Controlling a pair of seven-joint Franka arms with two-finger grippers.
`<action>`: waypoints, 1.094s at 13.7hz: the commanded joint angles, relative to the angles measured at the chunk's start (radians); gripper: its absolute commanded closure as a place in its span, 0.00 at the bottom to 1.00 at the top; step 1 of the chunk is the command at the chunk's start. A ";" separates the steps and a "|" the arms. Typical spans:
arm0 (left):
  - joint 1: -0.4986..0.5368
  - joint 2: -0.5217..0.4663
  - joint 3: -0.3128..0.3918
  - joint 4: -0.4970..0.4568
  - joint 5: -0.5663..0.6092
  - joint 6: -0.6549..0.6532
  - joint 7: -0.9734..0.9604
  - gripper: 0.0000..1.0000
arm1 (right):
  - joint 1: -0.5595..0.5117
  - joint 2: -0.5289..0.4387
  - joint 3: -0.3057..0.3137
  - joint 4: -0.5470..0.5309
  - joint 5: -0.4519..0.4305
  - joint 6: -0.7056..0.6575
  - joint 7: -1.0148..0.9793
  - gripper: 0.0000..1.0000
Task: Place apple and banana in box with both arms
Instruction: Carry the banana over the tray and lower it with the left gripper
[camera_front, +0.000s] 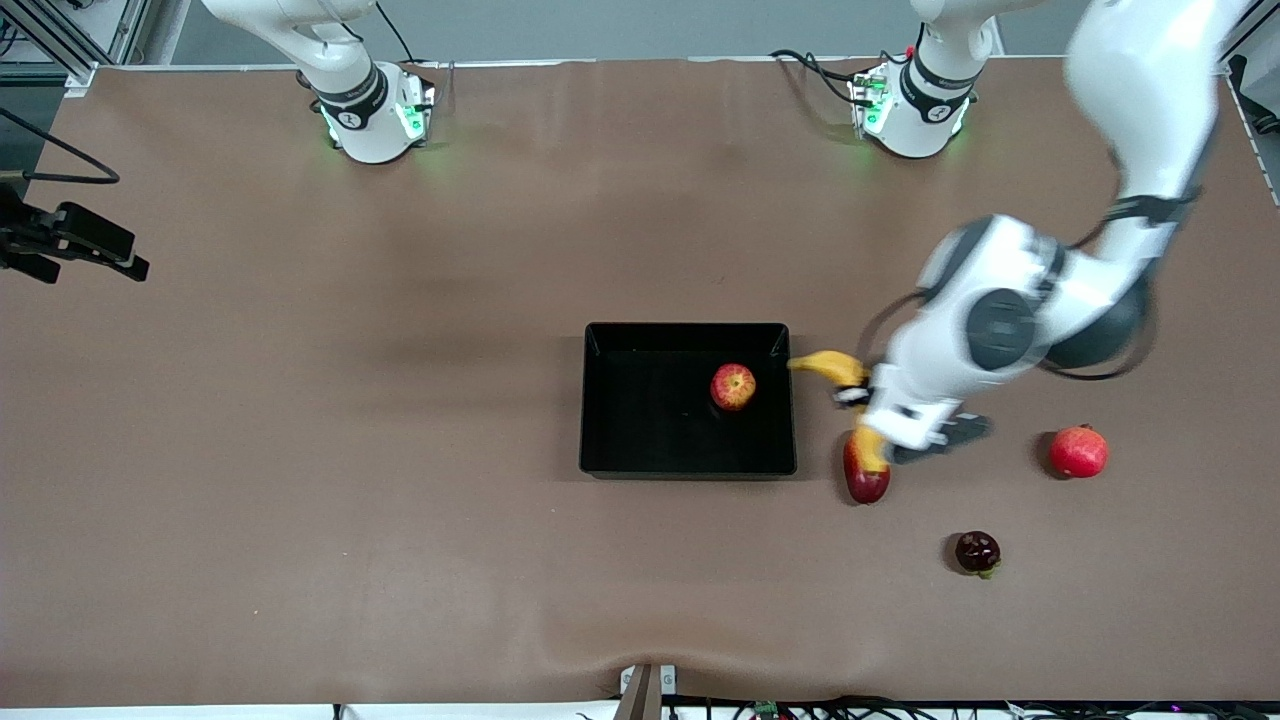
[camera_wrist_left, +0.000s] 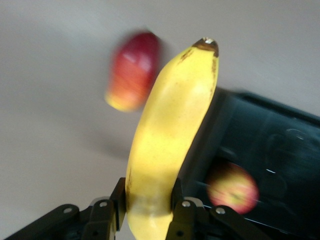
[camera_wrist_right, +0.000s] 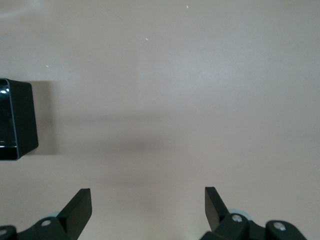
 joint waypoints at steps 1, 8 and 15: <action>-0.155 0.113 0.043 0.134 0.003 -0.005 -0.144 1.00 | -0.024 -0.042 0.015 -0.031 -0.007 -0.033 0.046 0.00; -0.439 0.202 0.226 0.180 -0.005 0.182 -0.298 1.00 | -0.048 -0.131 0.045 -0.125 -0.012 -0.038 0.137 0.00; -0.501 0.298 0.227 0.193 -0.005 0.274 -0.310 1.00 | -0.039 -0.125 0.042 -0.157 -0.058 0.035 0.047 0.00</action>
